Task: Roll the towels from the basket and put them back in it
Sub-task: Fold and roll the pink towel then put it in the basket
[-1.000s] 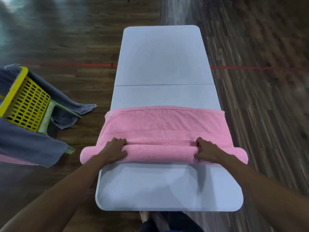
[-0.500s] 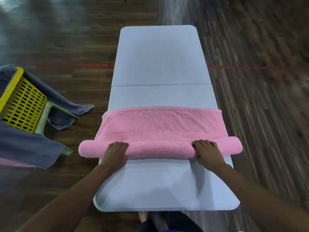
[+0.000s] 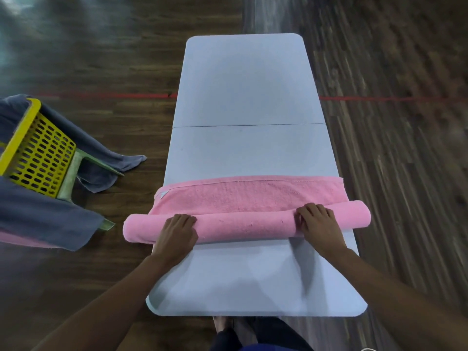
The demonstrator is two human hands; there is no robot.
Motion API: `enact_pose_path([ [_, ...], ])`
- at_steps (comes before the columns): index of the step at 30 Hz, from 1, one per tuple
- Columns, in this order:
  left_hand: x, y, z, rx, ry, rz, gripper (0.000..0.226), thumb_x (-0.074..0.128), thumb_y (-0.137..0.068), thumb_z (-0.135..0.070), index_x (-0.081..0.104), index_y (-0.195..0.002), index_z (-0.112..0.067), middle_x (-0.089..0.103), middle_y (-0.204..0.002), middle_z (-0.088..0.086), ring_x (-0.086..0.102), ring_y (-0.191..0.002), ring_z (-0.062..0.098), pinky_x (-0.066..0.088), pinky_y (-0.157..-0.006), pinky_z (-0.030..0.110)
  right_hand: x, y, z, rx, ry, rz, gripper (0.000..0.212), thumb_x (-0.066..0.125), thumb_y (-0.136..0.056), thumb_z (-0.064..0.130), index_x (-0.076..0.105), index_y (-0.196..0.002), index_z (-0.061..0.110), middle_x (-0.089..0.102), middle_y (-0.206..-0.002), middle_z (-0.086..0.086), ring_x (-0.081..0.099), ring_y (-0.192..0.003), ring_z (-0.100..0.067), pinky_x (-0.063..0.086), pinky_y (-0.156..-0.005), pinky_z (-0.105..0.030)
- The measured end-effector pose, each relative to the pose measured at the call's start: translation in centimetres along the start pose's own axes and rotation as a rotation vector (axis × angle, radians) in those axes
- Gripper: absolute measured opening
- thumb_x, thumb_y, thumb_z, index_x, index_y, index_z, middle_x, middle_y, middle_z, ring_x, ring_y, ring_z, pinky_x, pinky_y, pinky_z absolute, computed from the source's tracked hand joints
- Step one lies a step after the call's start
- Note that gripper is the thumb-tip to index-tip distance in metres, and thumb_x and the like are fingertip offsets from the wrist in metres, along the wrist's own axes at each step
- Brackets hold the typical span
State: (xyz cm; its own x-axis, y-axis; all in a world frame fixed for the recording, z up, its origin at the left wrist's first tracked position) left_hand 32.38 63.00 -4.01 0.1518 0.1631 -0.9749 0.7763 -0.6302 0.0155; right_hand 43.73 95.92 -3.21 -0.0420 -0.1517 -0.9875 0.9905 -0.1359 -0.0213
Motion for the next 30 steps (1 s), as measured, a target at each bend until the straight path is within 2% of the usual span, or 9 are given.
enact_pose_path([
  [3,2.0,1.0,0.5,0.043,-0.071,0.143,0.060,0.070,-0.072,-0.033,0.059,-0.122,-0.003,0.062,-0.118,0.014,0.058,-0.107,0.031,0.046,-0.099,0.045,1.8,1.5,-0.2,-0.019,-0.017,0.106,0.043,0.045,-0.078,0.029,0.061,-0.113,0.011,0.064,-0.113,-0.005,0.060,-0.104,-0.027,0.033,-0.099,-0.037],
  [5,2.7,0.5,1.0,-0.002,-0.091,0.202,0.068,0.082,-0.060,-0.024,0.060,-0.121,-0.004,0.064,-0.116,0.014,0.061,-0.105,0.033,0.048,-0.098,0.047,3.2,1.5,-0.7,-0.003,0.003,0.202,0.056,0.058,-0.067,0.026,0.059,-0.121,0.010,0.063,-0.120,-0.006,0.058,-0.112,-0.026,0.030,-0.108,-0.041],
  [8,1.7,-1.2,1.0,-0.046,-0.059,0.221,0.049,0.068,-0.064,-0.031,0.065,-0.107,-0.007,0.069,-0.099,0.012,0.065,-0.089,0.034,0.052,-0.084,0.043,2.8,-0.2,-1.0,0.057,-0.012,0.277,0.056,0.069,-0.066,0.019,0.058,-0.122,0.016,0.063,-0.118,-0.003,0.057,-0.114,-0.028,0.028,-0.106,-0.039],
  [11,1.4,-2.1,2.0,-0.116,0.014,0.384,0.064,0.039,-0.069,-0.052,0.058,-0.117,-0.015,0.067,-0.103,0.008,0.061,-0.095,0.031,0.043,-0.082,0.038,2.4,-1.7,-0.8,0.055,0.040,0.433,0.044,0.062,-0.078,0.038,0.054,-0.119,0.025,0.062,-0.111,0.004,0.054,-0.109,-0.021,0.028,-0.102,-0.039],
  [16,1.2,-2.8,3.5,-0.196,0.176,0.399,0.049,0.054,-0.073,-0.042,0.056,-0.115,-0.016,0.064,-0.108,0.006,0.057,-0.096,0.026,0.041,-0.077,0.034,3.3,-2.6,-2.2,0.236,-0.131,0.664,0.036,0.060,-0.080,0.040,0.051,-0.114,0.033,0.065,-0.104,0.009,0.055,-0.108,-0.017,0.013,-0.110,-0.044],
  [22,-1.1,-2.5,1.8,-0.039,-0.015,0.016,0.037,0.045,-0.083,-0.031,0.065,-0.103,-0.008,0.064,-0.096,0.010,0.061,-0.085,0.034,0.050,-0.071,0.041,0.2,-4.1,-2.0,0.135,0.008,0.110,0.027,0.044,-0.085,0.035,0.062,-0.098,0.020,0.061,-0.098,0.000,0.058,-0.096,-0.028,0.033,-0.087,-0.042],
  [24,0.2,-1.6,1.5,-0.021,-0.054,0.060,0.048,0.056,-0.081,-0.039,0.063,-0.113,-0.004,0.066,-0.105,0.013,0.061,-0.094,0.032,0.052,-0.082,0.044,0.4,-3.1,-1.5,0.082,-0.031,0.071,0.033,0.041,-0.089,0.044,0.064,-0.097,0.020,0.065,-0.099,0.003,0.060,-0.097,-0.025,0.035,-0.090,-0.040],
  [27,2.8,-0.4,1.7,0.003,-0.144,0.235,0.082,0.084,-0.058,-0.037,0.056,-0.125,0.000,0.062,-0.117,0.017,0.058,-0.107,0.034,0.048,-0.097,0.050,2.0,-1.3,-1.2,-0.042,0.005,0.113,0.060,0.075,-0.071,0.053,0.058,-0.117,0.017,0.063,-0.117,0.001,0.058,-0.112,-0.022,0.031,-0.105,-0.041],
  [30,2.4,-1.0,1.8,-0.010,-0.143,0.203,0.067,0.079,-0.056,-0.026,0.062,-0.116,-0.002,0.066,-0.108,0.015,0.064,-0.097,0.035,0.052,-0.090,0.047,2.7,-1.7,-1.9,-0.005,0.044,0.191,0.061,0.077,-0.068,0.032,0.055,-0.124,0.021,0.063,-0.122,0.001,0.057,-0.116,-0.024,0.024,-0.107,-0.040],
])
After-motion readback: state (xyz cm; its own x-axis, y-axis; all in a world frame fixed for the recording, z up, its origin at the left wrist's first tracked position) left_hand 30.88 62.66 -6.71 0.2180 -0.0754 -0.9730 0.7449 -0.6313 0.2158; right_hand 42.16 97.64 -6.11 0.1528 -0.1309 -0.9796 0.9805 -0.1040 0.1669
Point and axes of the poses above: each hand's wrist, its own y-axis away from the middle knuckle, its own x-axis out of the palm, z = x × y, the point moved 10 cm from there along -y, towards the middle knuckle
